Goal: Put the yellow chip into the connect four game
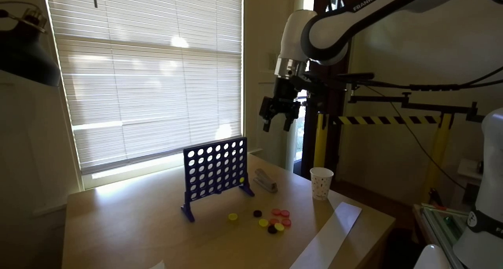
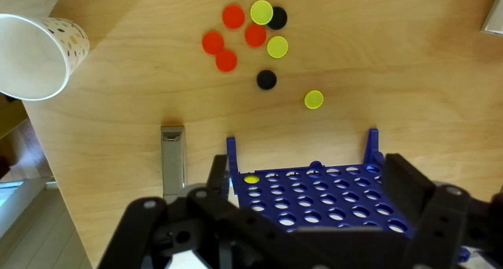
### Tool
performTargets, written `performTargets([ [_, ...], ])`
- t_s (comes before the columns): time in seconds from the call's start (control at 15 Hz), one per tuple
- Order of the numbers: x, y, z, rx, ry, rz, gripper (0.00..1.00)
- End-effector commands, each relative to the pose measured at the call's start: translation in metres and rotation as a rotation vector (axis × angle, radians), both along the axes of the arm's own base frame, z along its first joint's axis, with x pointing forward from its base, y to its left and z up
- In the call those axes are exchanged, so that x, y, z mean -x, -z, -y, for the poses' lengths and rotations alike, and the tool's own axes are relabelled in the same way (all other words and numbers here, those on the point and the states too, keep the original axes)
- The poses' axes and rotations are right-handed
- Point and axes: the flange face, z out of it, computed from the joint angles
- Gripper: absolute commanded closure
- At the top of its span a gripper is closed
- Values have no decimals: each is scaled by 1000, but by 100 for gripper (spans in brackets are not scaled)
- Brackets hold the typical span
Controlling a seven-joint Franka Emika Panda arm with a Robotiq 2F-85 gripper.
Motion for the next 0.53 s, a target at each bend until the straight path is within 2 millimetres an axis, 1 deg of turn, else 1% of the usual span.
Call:
performTargets([
  [0.0, 2, -10, 3, 0, -87, -4, 0],
  [0.07, 2, -10, 5, 16, -110, 2, 0],
  [0.13, 0, -3, 4, 13, -64, 2, 0],
  [0.47, -1, -4, 6, 19, -95, 7, 0],
])
